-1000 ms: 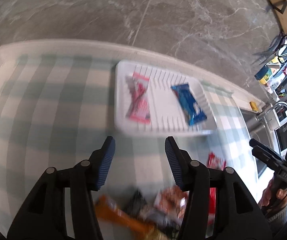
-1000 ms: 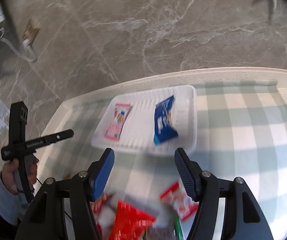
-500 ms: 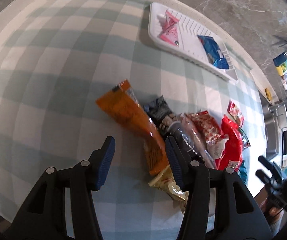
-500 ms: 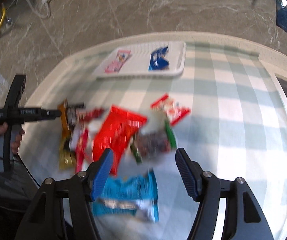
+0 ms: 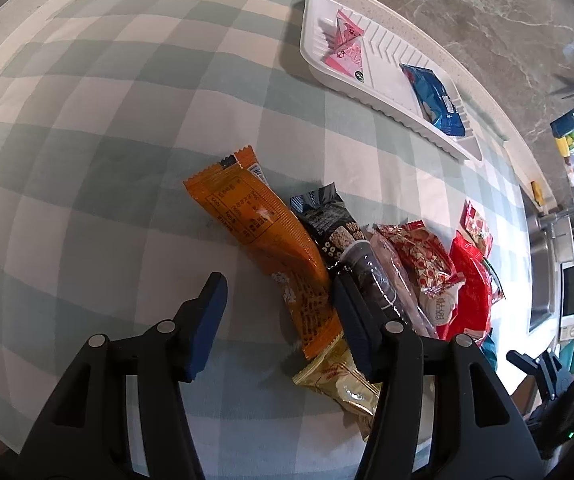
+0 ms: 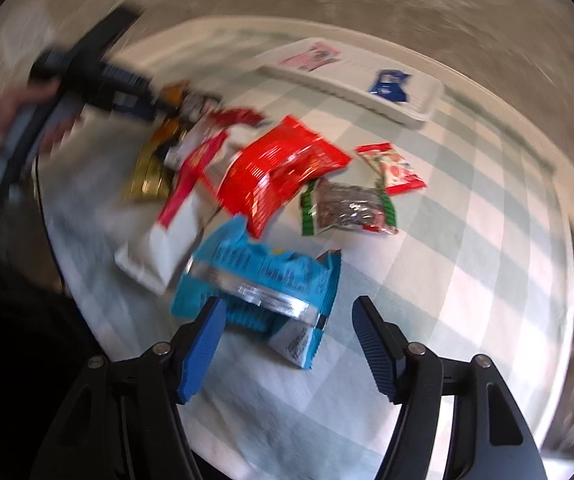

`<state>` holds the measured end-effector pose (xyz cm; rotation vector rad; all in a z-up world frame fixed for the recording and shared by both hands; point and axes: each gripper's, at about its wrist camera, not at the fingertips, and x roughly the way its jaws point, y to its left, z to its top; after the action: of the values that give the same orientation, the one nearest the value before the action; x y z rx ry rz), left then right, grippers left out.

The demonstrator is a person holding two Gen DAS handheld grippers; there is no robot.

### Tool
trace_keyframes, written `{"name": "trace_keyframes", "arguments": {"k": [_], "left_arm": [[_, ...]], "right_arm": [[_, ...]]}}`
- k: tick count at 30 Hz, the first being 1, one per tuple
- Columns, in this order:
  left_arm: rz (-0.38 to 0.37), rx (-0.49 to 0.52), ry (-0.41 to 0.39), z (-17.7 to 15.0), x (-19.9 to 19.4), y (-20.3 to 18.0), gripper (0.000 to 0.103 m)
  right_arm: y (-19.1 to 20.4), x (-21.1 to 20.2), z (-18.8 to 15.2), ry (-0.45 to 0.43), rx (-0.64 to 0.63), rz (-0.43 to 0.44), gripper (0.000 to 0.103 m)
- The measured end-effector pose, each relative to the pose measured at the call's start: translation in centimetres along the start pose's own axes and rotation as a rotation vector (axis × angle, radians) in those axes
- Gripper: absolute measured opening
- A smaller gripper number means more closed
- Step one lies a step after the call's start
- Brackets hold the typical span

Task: Organize snacks
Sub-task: 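Grasp orange packet with left tool while right tool grasps light-blue biscuit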

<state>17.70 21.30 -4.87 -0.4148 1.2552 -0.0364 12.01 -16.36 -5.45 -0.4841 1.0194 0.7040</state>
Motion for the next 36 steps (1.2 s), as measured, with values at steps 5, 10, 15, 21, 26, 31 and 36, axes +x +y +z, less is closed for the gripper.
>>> {"name": "trace_keyframes", "arguments": {"k": [5, 10, 15, 21, 26, 31, 36], "left_arm": [[-0.008, 0.005, 0.014, 0.5, 0.7, -0.1, 0.056], [-0.014, 0.021, 0.019, 0.8, 1.3, -0.3, 0.056], [-0.01, 0.048, 0.01, 1.0, 1.5, -0.6, 0.056], [0.0, 0.094, -0.006, 1.1, 1.7, -1.0, 0.052], [-0.004, 0.06, -0.025, 1.8, 1.7, 0.4, 0.024], [-0.063, 0.019, -0.034, 2.2, 1.8, 1.7, 0.022], [-0.129, -0.047, -0.041, 2.2, 1.7, 2.9, 0.02]], "right_arm": [[2.9, 0.7, 0.3, 0.011, -0.249, -0.106, 0.075], [4.9, 2.1, 1.2, 0.021, -0.425, -0.144, 0.077], [5.2, 3.2, 2.2, 0.039, -0.468, -0.147, 0.075], [3.5, 3.7, 3.0, 0.063, -0.367, -0.09, 0.058], [1.4, 3.4, 3.3, 0.048, -0.223, -0.028, 0.049], [-1.3, 2.8, 3.3, 0.02, -0.015, 0.08, 0.047], [-4.0, 2.2, 2.6, -0.01, 0.178, 0.185, 0.046]]}}
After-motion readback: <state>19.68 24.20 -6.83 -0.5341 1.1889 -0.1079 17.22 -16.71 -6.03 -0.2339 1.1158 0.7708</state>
